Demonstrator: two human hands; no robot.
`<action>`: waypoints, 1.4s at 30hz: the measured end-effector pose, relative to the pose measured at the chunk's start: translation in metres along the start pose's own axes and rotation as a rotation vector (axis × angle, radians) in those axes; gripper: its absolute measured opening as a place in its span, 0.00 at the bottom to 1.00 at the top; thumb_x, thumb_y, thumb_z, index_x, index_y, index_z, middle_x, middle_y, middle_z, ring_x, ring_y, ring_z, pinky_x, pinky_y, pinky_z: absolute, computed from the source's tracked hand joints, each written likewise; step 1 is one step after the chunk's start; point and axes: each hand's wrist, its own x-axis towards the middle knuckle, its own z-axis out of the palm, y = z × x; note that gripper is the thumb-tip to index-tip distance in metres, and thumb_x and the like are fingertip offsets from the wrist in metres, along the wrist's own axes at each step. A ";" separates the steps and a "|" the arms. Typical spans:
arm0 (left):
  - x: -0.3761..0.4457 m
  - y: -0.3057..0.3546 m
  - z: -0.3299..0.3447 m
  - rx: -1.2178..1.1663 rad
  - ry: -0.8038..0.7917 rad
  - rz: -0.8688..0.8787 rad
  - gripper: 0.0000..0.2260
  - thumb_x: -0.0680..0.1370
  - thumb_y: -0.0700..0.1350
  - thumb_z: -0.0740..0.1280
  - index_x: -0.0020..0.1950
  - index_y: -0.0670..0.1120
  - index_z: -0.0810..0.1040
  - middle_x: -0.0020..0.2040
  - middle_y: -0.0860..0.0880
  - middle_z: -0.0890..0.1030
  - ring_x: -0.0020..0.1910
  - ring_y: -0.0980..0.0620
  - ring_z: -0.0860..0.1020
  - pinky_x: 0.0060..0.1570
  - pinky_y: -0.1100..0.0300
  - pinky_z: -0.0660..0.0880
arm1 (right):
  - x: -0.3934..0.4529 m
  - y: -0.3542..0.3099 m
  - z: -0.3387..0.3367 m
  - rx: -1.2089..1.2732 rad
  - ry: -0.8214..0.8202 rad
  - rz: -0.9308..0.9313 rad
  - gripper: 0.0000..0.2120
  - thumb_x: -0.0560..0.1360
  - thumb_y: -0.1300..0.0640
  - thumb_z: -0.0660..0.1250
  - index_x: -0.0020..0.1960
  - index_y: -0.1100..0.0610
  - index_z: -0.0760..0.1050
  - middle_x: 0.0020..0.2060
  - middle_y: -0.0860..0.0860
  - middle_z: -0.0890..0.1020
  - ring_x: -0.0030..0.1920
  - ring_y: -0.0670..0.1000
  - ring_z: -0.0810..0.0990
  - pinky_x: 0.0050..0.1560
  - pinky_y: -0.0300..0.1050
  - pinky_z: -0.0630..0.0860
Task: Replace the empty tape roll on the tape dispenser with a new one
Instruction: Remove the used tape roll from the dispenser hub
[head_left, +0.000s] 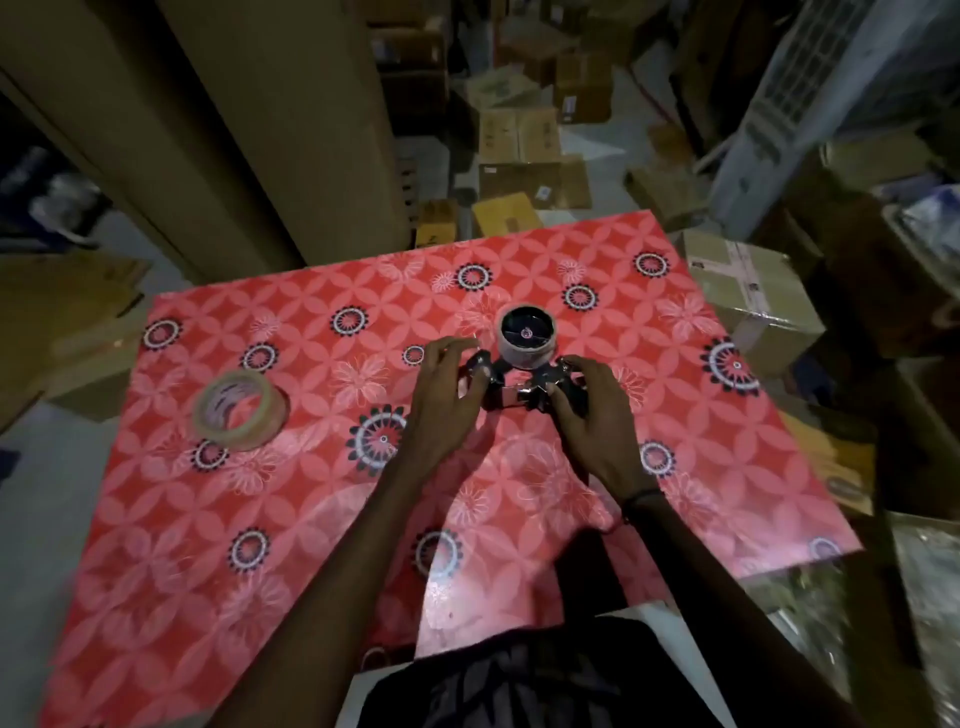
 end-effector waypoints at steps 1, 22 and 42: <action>0.001 -0.001 0.005 0.013 -0.024 -0.003 0.15 0.86 0.48 0.65 0.71 0.45 0.77 0.70 0.45 0.72 0.64 0.54 0.72 0.64 0.62 0.70 | 0.000 0.001 0.000 0.012 0.010 -0.011 0.19 0.86 0.46 0.66 0.73 0.55 0.74 0.65 0.54 0.79 0.63 0.56 0.79 0.63 0.53 0.77; -0.075 0.008 0.019 -0.016 0.275 -0.222 0.13 0.83 0.41 0.70 0.67 0.46 0.83 0.64 0.51 0.80 0.62 0.71 0.73 0.61 0.80 0.63 | -0.024 0.004 -0.004 0.166 -0.182 -0.087 0.20 0.82 0.44 0.70 0.70 0.51 0.75 0.61 0.48 0.80 0.61 0.53 0.82 0.61 0.55 0.81; -0.088 -0.032 -0.042 -0.058 0.145 -0.190 0.13 0.82 0.39 0.71 0.66 0.48 0.84 0.65 0.50 0.79 0.65 0.62 0.76 0.61 0.61 0.78 | -0.075 -0.021 0.032 0.165 -0.121 -0.163 0.22 0.77 0.60 0.75 0.69 0.63 0.80 0.60 0.58 0.84 0.55 0.58 0.86 0.54 0.56 0.86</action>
